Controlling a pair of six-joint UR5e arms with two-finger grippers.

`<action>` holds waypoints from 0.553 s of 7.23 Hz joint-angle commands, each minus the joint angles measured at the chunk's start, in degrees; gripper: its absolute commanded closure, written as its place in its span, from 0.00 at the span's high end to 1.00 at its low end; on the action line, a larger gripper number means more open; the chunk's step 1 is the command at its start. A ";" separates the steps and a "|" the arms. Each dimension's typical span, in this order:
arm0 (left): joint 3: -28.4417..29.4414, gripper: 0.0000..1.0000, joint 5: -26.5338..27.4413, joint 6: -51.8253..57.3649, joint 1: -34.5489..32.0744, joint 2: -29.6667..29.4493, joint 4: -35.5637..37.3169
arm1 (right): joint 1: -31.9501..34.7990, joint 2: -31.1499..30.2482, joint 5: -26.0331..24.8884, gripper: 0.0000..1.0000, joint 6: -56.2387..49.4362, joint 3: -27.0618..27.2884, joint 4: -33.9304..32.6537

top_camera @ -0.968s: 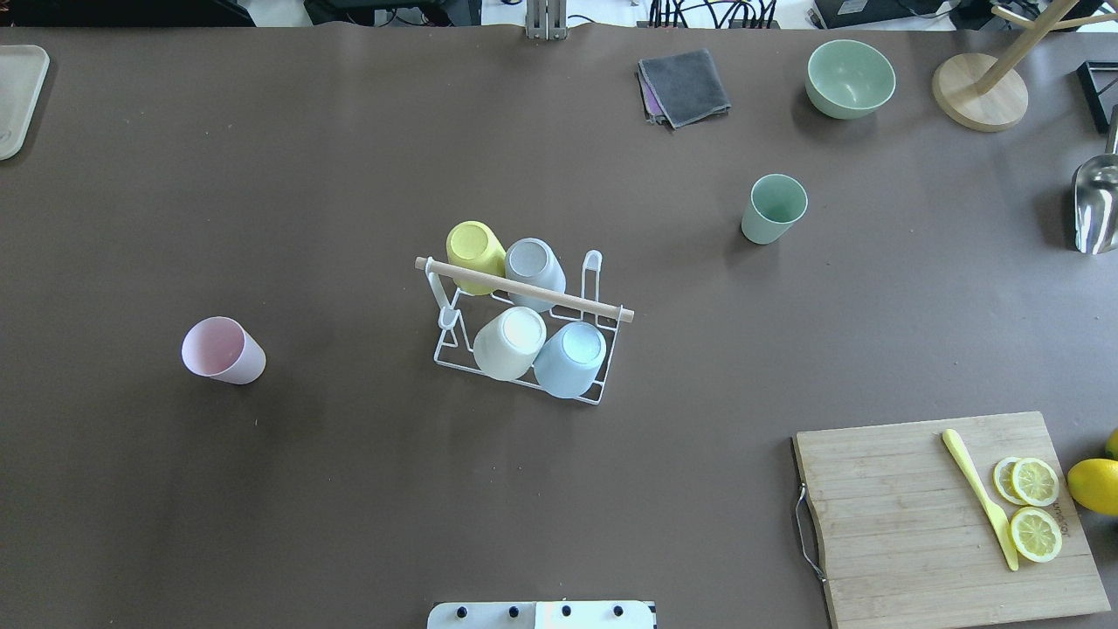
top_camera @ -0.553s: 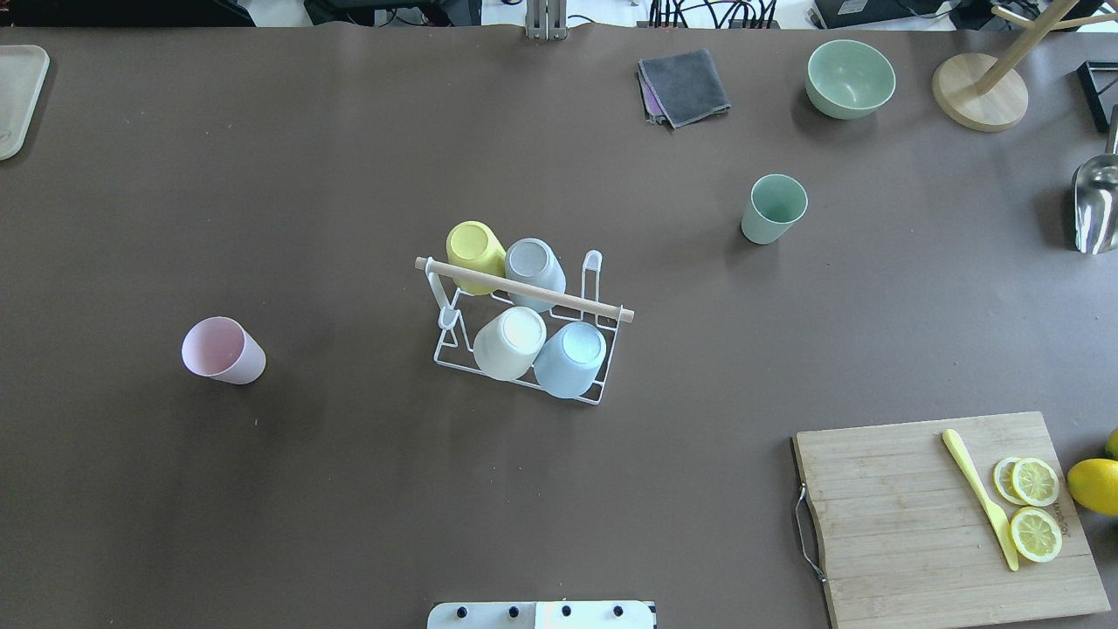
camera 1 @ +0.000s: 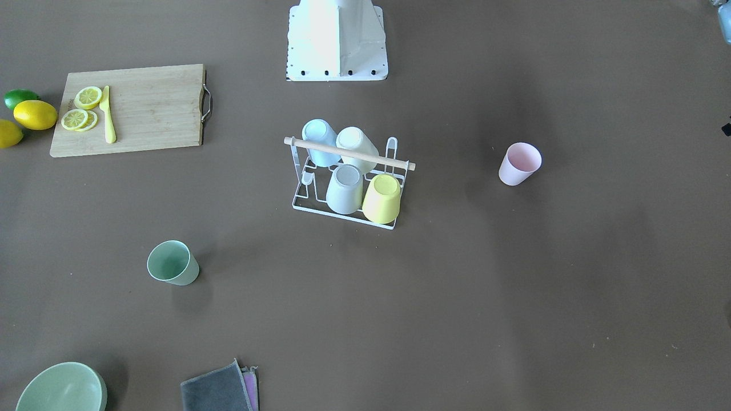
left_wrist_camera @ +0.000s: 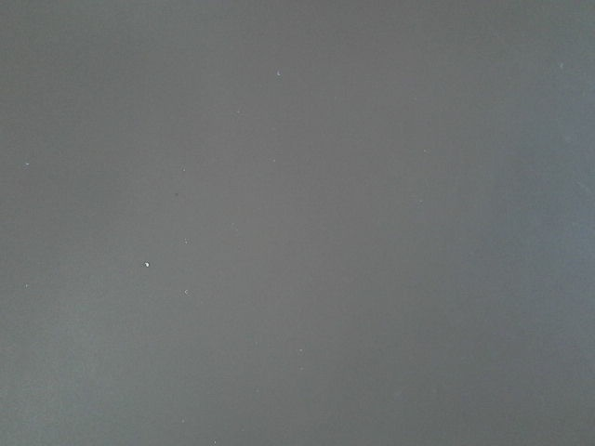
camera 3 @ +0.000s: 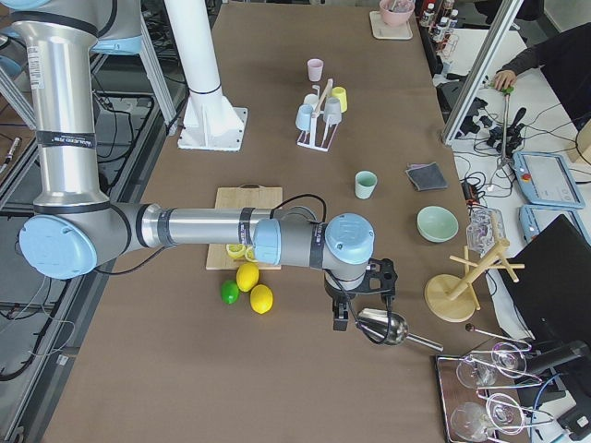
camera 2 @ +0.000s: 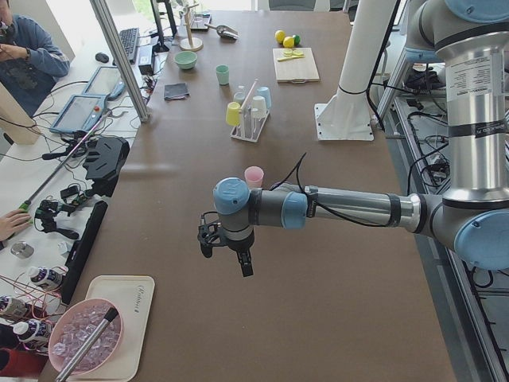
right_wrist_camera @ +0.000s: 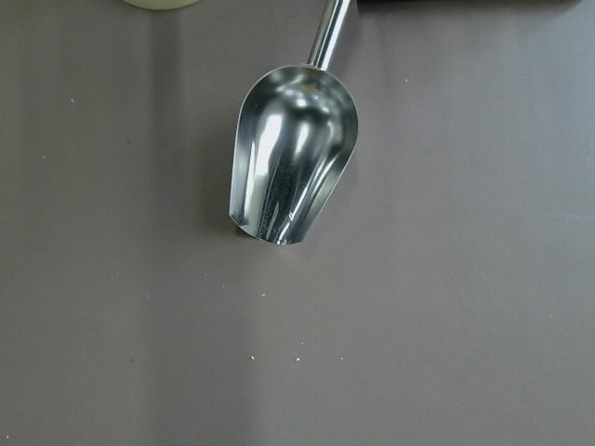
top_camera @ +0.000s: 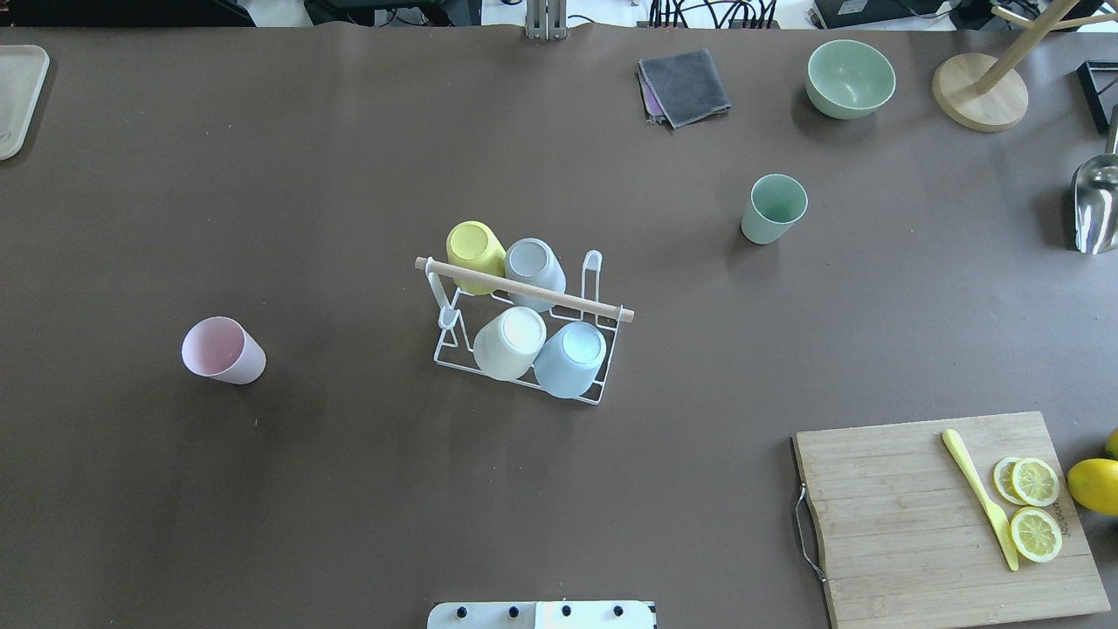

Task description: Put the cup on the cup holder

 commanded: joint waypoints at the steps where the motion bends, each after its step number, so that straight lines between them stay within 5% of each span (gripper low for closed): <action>1: -0.01 0.99 -0.07 0.00 0.03 0.00 0.00 | 0.62 -0.21 0.36 1.00 -0.09 -0.16 -0.05; 4: 0.17 0.99 -0.07 0.00 0.03 0.00 0.00 | 0.89 -0.65 0.36 1.00 0.00 0.18 0.13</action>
